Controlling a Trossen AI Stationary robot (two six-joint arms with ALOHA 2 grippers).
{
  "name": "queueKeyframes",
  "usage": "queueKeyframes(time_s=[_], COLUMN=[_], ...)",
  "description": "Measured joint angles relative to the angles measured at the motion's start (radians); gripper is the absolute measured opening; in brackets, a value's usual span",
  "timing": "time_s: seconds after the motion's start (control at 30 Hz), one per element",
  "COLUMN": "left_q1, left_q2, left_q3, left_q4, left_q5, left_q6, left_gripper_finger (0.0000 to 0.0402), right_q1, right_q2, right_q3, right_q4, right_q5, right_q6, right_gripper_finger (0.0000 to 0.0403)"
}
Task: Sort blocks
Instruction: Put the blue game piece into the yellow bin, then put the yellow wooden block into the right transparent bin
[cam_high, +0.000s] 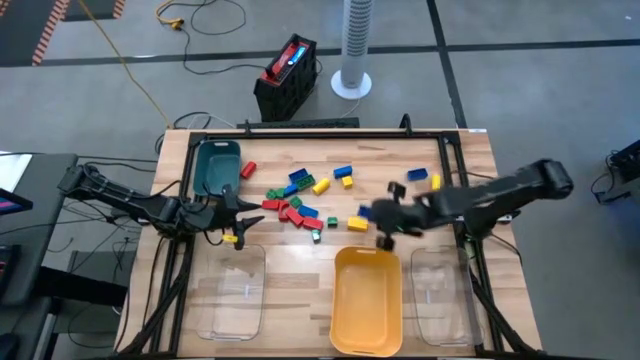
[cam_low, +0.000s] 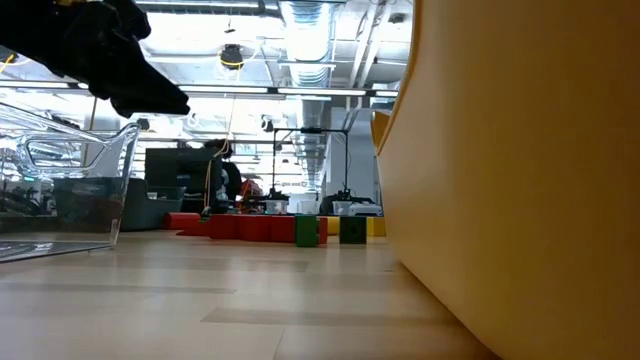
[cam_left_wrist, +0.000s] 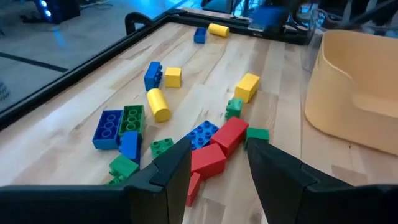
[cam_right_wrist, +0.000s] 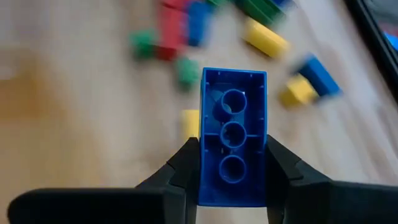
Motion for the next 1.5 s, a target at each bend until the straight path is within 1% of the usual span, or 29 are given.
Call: queueKeyframes(time_s=[0.13,0.2,0.27,0.4,0.5,0.6,0.7,0.8,0.9,1.0,1.07,1.13,1.17,1.3,1.43,1.5], left_q1=[0.0,0.0,0.0,0.0,0.0,0.0,0.0,0.0,0.0,0.0,0.0,0.0,0.0,0.0,0.0,0.0], left_q2=[0.0,0.0,0.0,0.0,0.0,0.0,0.0,0.0,0.0,0.0,0.0,0.0,0.0,0.0,0.0,0.0], left_q3=[0.0,0.0,0.0,0.0,0.0,0.0,0.0,0.0,0.0,0.0,0.0,0.0,0.0,0.0,0.0,0.0], left_q4=[0.032,0.052,0.064,0.068,0.068,0.067,0.067,0.067,0.066,0.06,0.058,0.058,0.058,0.058,0.058,0.059], left_q5=[-0.009,-0.01,-0.009,-0.01,-0.01,-0.01,-0.011,-0.011,-0.011,-0.011,-0.011,-0.011,-0.011,-0.011,-0.011,-0.011], left_q6=[-0.039,-0.048,-0.051,-0.079,-0.106,-0.12,-0.122,-0.122,-0.122,-0.12,-0.12,-0.119,-0.117,-0.112,-0.105,-0.1], left_gripper_finger=[0.0155,0.0155,0.0155,0.0155,0.0155,0.0155,0.0155,0.0155,0.0155,0.0155,0.0155,0.0155,0.0155,0.0155,0.0155,0.0155], right_q1=[0.191,0.261,0.3,0.305,0.299,0.3,0.299,0.298,0.29,0.288,0.287,0.289,0.291,0.286,0.206,0.139], right_q2=[-0.058,-0.056,-0.025,0.085,0.17,0.253,0.324,0.379,0.414,0.421,0.405,0.368,0.344,0.228,0.114,0.086], right_q3=[0.0,0.0,0.001,0.022,0.079,0.156,0.222,0.263,0.292,0.313,0.325,0.336,0.34,0.342,0.342,0.34], right_q4=[0.067,0.123,0.159,0.134,0.106,0.017,-0.051,-0.058,-0.073,-0.092,-0.091,-0.11,-0.129,-0.256,-0.399,-0.482], right_q5=[-0.003,-0.004,-0.014,-0.142,-0.249,-0.262,-0.262,-0.261,-0.261,-0.258,-0.254,-0.227,-0.193,-0.004,0.121,0.148], right_q6=[-0.001,0.002,0.02,0.075,0.077,0.077,0.078,0.08,0.08,0.088,0.087,0.072,0.063,0.045,0.055,0.066], right_gripper_finger=[0.0121,0.0121,0.0121,0.0122,0.0122,0.0126,0.0143,0.0173,0.0212,0.0245,0.0259,0.0264,0.0264,0.0265,0.0265,0.0265])
